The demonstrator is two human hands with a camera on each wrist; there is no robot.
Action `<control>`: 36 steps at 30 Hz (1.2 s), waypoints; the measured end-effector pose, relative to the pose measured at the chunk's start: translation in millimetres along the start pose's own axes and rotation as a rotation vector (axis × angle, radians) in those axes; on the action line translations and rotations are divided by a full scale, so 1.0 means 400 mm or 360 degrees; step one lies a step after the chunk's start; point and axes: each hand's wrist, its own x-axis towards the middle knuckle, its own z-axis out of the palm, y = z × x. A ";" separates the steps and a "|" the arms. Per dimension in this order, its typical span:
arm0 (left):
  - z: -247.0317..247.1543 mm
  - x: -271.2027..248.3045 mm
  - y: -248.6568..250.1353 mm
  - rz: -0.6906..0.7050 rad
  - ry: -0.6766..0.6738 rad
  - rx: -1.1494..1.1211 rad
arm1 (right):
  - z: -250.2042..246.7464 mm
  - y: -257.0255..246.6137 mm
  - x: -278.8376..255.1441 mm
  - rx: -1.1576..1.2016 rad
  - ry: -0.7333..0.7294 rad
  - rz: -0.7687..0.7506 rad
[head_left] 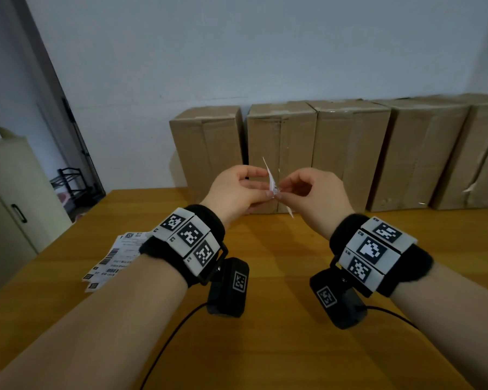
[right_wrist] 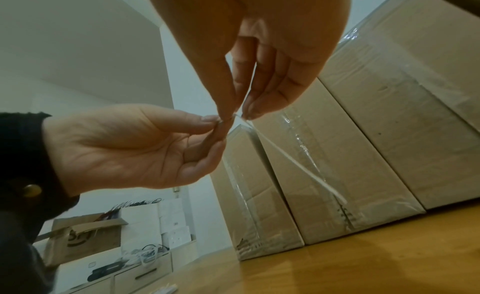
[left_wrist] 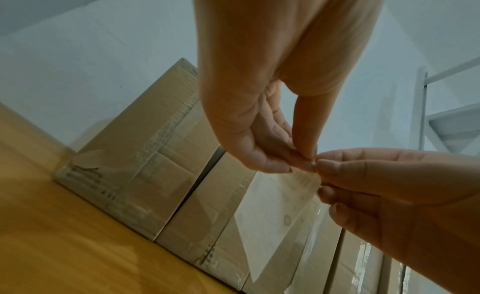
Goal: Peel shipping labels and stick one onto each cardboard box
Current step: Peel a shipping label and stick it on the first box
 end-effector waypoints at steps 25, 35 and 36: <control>-0.001 0.008 0.006 0.0151 -0.0014 0.0067 | 0.007 -0.002 0.009 0.0118 -0.0027 0.0089; -0.003 -0.002 0.014 0.0245 0.0065 0.0351 | 0.006 -0.008 0.004 0.0224 -0.0044 0.0144; -0.004 -0.002 0.013 0.0246 0.0076 0.0374 | 0.006 -0.009 0.003 0.0247 -0.0050 0.0154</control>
